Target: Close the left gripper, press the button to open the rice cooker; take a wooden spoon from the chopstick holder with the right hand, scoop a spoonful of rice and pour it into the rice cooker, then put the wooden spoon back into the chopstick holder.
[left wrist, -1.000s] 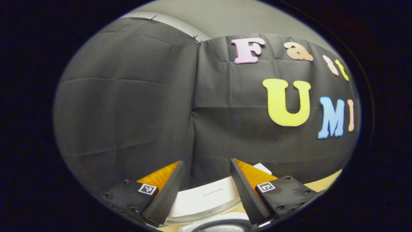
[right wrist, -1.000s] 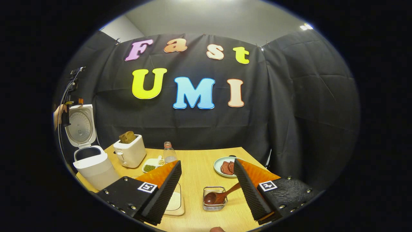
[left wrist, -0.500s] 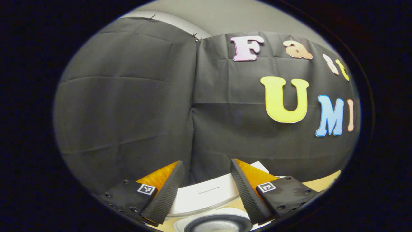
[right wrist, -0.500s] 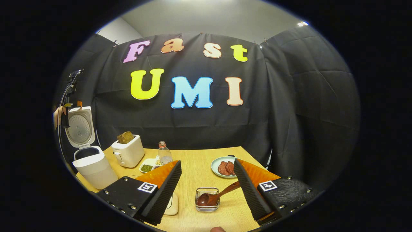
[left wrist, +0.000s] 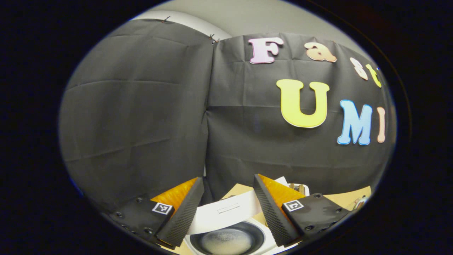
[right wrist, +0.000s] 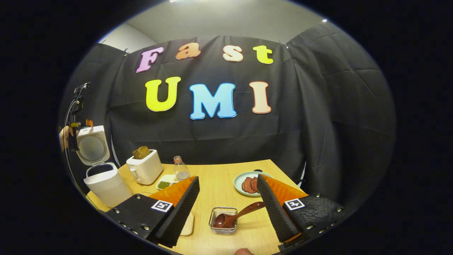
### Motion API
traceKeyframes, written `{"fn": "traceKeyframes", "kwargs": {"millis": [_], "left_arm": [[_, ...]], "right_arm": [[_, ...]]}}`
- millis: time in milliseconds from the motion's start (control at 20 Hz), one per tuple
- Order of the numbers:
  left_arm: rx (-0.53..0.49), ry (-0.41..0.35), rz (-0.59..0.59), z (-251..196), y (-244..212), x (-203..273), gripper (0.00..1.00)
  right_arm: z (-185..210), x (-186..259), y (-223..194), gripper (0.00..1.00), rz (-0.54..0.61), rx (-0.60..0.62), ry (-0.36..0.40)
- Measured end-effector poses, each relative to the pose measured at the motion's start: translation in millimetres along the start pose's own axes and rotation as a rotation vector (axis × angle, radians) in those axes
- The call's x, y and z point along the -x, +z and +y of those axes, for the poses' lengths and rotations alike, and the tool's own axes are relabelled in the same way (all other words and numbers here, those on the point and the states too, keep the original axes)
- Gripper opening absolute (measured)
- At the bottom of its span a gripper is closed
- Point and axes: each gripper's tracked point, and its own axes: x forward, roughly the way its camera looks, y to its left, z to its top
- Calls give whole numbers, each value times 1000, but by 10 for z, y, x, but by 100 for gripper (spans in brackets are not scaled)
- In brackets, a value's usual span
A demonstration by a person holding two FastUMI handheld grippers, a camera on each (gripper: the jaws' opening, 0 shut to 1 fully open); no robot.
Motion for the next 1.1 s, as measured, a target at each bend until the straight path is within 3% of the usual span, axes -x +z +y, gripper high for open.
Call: {"fn": "traceKeyframes", "kwargs": {"millis": [150, 250, 1100], "left_arm": [[20, -8, 30, -82, -151, 121, 95], [26, -14, 53, -149, -289, 202, 98], [-30, -22, 217, -503, -1392, 604, 98]], "right_arm": [[-68, -10, 16, 99, -6, 0, 13], [-104, -10, 29, 99, -9, 0, 28], [-224, -27, -104, 99, 19, 5, 115]]}}
